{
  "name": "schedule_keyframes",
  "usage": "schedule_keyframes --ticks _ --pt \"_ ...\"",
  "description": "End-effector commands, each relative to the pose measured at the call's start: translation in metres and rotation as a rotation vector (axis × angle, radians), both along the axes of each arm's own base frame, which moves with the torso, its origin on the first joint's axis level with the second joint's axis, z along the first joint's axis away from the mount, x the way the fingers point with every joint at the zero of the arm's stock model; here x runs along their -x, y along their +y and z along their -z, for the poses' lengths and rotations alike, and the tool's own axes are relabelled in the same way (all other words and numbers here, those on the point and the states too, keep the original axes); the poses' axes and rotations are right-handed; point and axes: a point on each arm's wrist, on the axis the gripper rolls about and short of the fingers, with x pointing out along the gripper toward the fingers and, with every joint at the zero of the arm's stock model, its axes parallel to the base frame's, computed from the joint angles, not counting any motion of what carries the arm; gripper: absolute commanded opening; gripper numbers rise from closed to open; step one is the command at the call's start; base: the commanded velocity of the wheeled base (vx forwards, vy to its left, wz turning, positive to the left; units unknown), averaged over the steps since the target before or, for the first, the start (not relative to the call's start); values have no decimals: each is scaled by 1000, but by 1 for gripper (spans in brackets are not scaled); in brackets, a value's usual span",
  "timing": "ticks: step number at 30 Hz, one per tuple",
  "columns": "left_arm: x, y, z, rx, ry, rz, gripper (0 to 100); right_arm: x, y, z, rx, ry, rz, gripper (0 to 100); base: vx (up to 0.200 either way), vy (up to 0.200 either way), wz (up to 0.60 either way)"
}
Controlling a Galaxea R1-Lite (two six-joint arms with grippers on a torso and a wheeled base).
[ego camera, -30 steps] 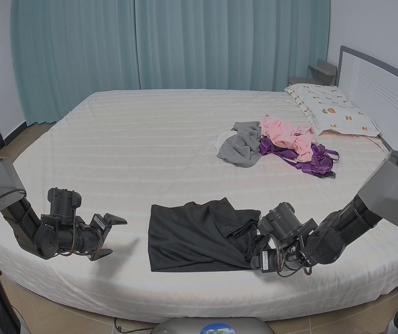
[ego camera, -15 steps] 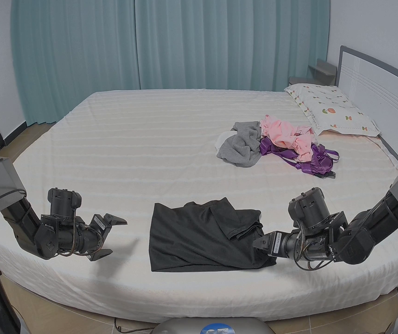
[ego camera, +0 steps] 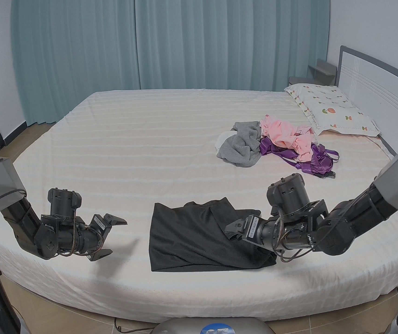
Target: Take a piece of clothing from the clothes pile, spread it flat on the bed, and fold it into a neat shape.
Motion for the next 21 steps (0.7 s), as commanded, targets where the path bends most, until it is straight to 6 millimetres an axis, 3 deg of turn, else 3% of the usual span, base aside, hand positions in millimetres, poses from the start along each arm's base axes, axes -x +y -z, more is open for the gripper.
schedule_keyframes --ticks 1,7,9,12,16,21 --pt "0 0 0 -1 1 -1 100 -6 22 21 -18 55 -45 100 0 0 0" --pt "0 0 0 -1 1 -3 100 -17 34 33 -27 63 -59 100 0 0 0" --pt "0 0 0 0 0 -1 100 -26 41 46 -15 79 -57 100 0 0 0" --pt "0 0 0 0 0 -1 100 -42 44 47 -32 55 -40 100 0 0 0" --pt "0 0 0 0 0 -1 100 -61 44 50 -34 30 -10 100 0 0 0" --pt "0 0 0 0 0 -1 100 -95 25 53 -24 -15 90 100 0 0 0"
